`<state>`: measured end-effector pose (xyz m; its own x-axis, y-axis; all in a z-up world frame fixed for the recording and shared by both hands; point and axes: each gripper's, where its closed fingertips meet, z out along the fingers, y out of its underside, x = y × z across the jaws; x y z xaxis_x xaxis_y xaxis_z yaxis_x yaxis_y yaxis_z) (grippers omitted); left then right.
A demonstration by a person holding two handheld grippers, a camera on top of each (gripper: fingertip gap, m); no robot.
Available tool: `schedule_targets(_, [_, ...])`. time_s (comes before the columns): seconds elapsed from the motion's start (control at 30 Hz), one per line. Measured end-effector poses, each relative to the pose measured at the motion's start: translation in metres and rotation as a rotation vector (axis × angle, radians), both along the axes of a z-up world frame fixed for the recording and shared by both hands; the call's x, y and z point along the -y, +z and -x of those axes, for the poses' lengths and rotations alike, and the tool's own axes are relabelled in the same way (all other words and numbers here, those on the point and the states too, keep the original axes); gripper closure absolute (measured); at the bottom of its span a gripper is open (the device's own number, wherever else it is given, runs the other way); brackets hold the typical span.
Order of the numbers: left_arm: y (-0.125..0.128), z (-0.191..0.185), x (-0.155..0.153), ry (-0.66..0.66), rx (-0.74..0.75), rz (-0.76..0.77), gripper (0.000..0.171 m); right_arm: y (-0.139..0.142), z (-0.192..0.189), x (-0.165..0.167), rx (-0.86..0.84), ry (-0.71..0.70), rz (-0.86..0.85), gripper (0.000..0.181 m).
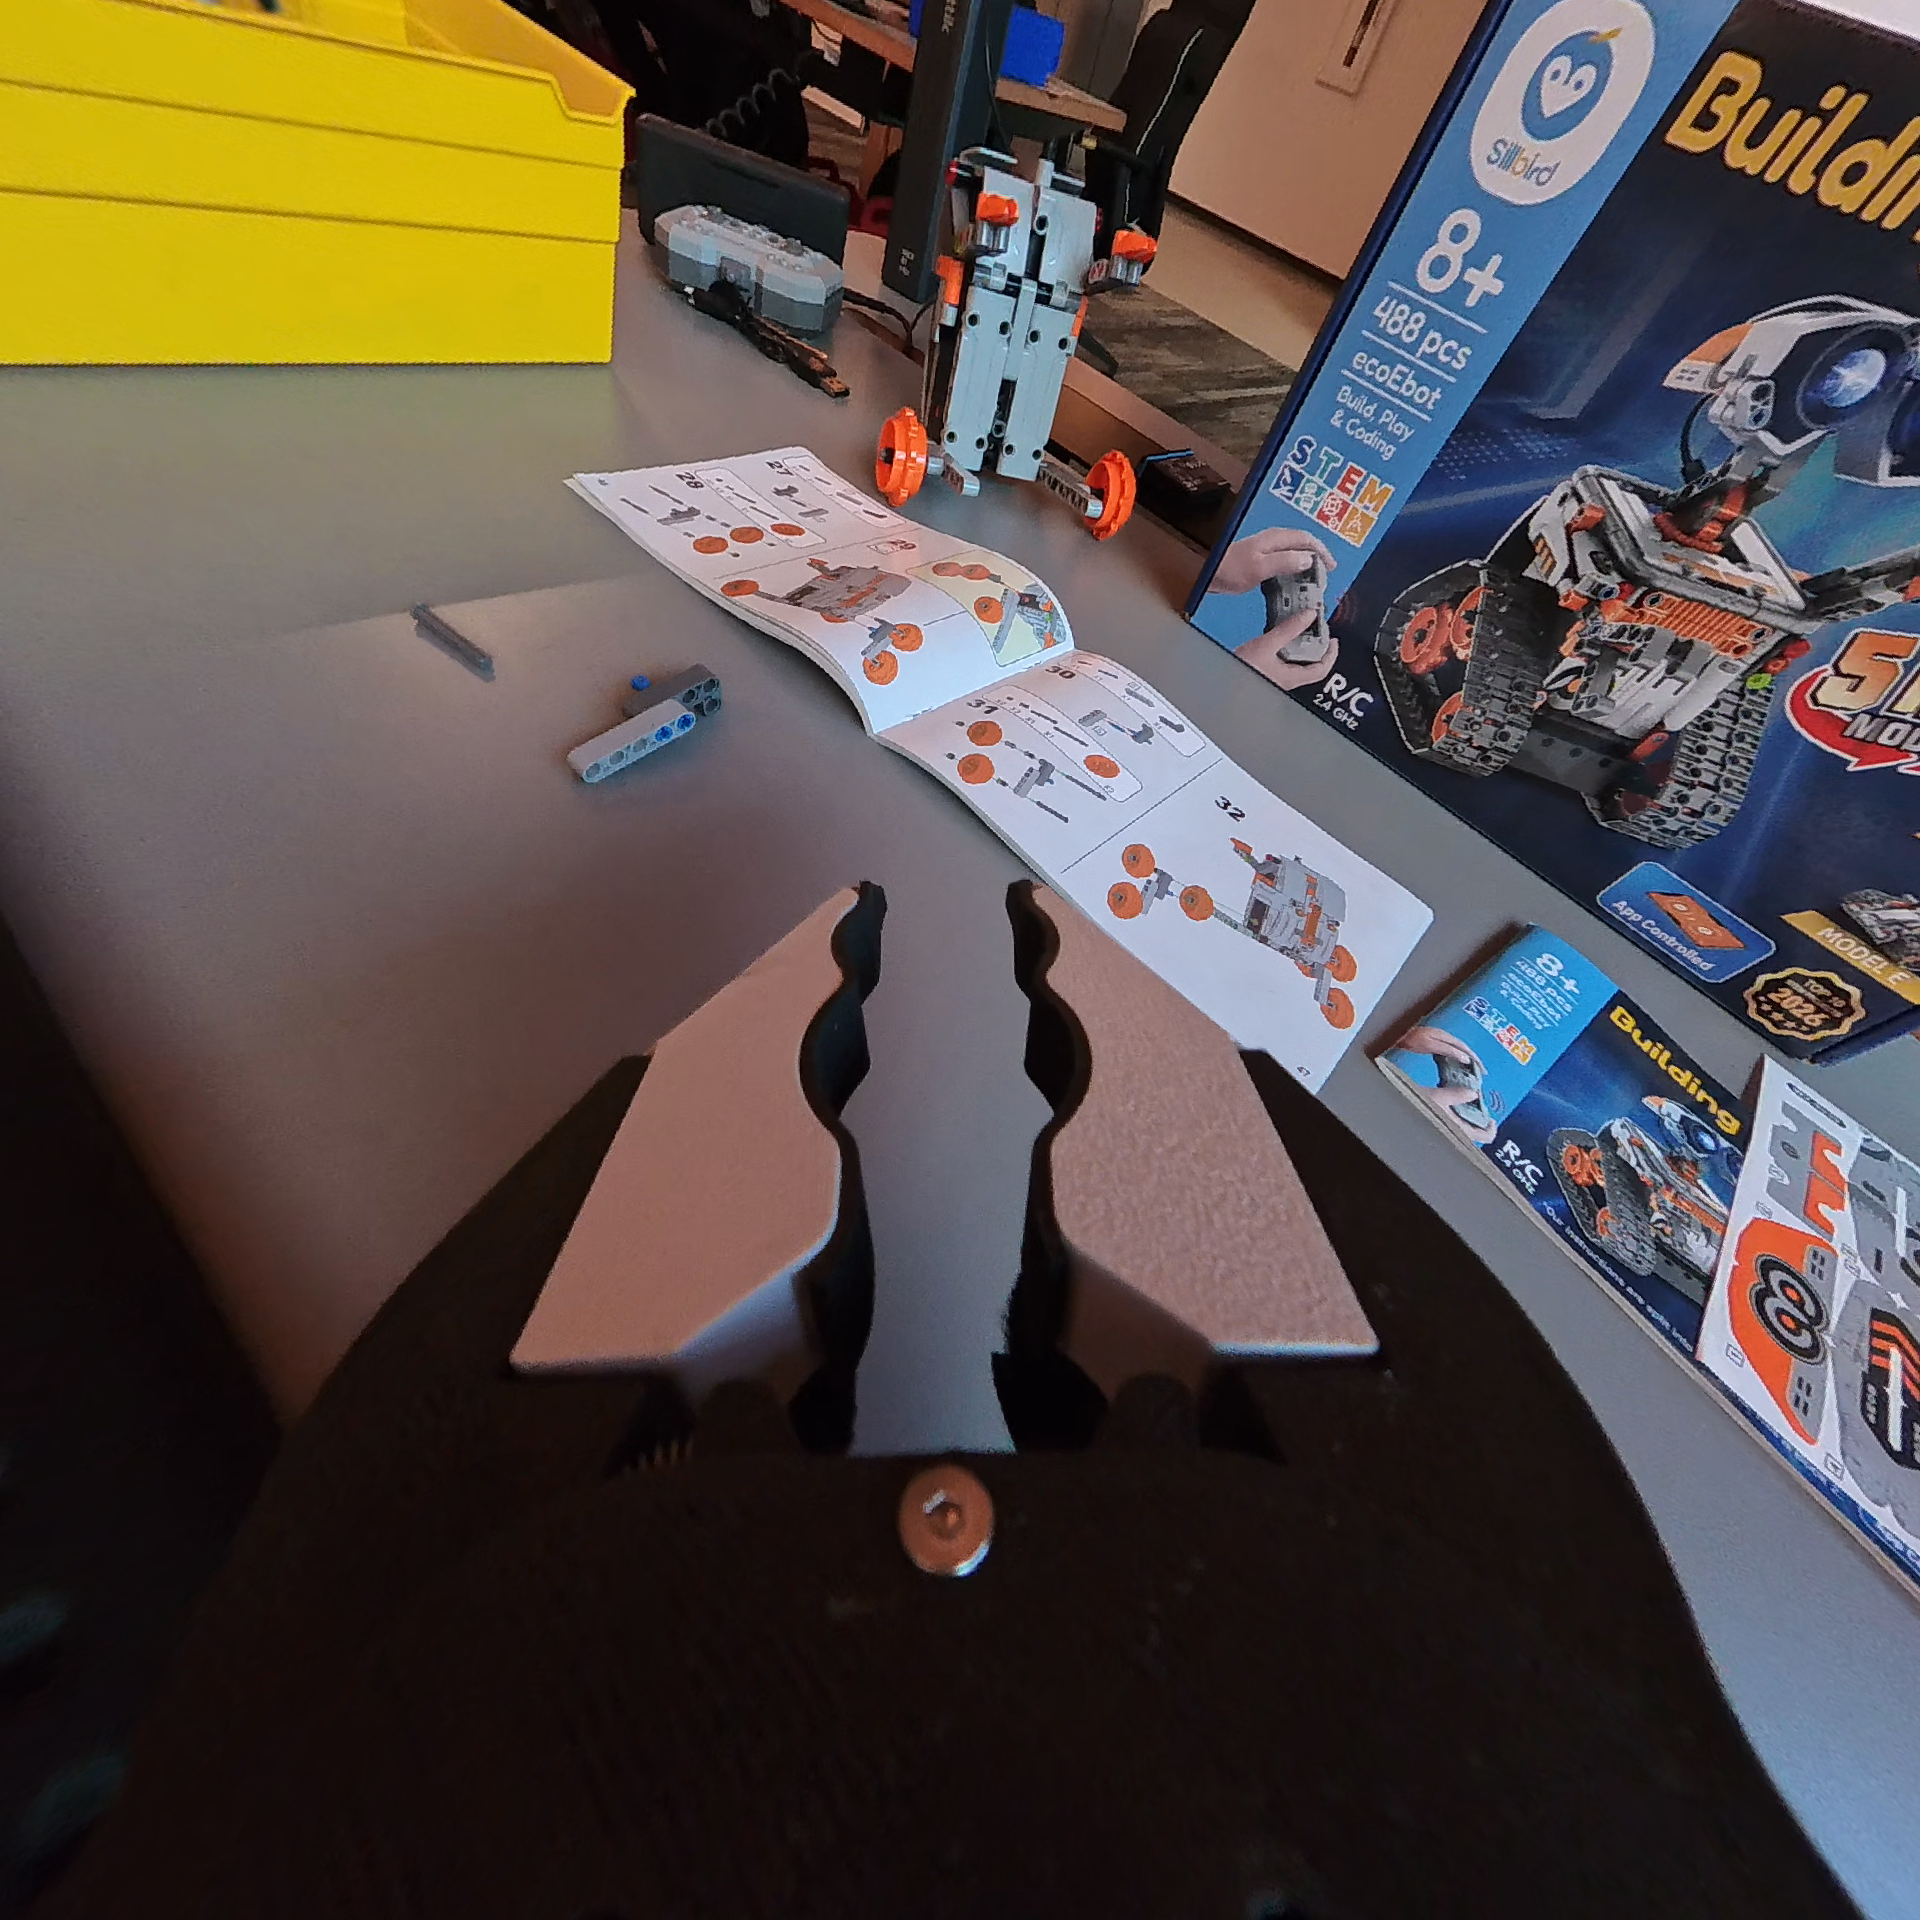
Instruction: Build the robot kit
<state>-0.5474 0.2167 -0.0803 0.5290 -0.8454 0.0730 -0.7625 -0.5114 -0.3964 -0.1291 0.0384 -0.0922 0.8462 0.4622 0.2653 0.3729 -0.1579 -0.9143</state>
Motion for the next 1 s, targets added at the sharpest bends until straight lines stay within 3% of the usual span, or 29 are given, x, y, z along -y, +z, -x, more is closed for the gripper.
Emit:
schedule_targets(0.13, [0.003,-0.026,-0.030,0.070,0.162,-0.092,0.128,0.000,-0.004,-0.002,-0.010,-0.020,0.003,0.157])
schedule_targets(0.2, [-0.001,-0.037,-0.026,0.033,0.217,-0.097,0.126,-0.001,-0.006,-0.003,-0.020,-0.027,0.007,0.157])
schedule_targets(0.3, [-0.019,-0.038,-0.023,0.014,0.197,-0.083,0.120,-0.001,-0.007,-0.003,-0.028,-0.029,0.012,0.157])
schedule_targets(0.43, [-0.044,-0.039,-0.018,0.027,0.146,-0.038,0.099,-0.001,-0.007,-0.004,-0.021,-0.033,0.009,0.157])
schedule_targets(0.6, [-0.060,-0.041,-0.025,0.029,0.048,-0.152,0.101,-0.001,-0.008,-0.003,-0.026,-0.037,0.007,0.157])
schedule_targets(0.67, [-0.059,-0.043,-0.028,0.050,0.054,-0.174,0.109,-0.001,-0.009,-0.003,-0.028,-0.038,0.012,0.157])
schedule_targets(0.77, [-0.053,-0.040,-0.033,0.079,0.064,-0.192,0.148,-0.002,-0.009,-0.004,-0.026,-0.040,0.015,0.157])
schedule_targets(1.0, [-0.043,-0.002,-0.040,0.187,0.001,-0.156,0.149,-0.002,-0.009,-0.004,-0.029,-0.041,0.014,0.157])
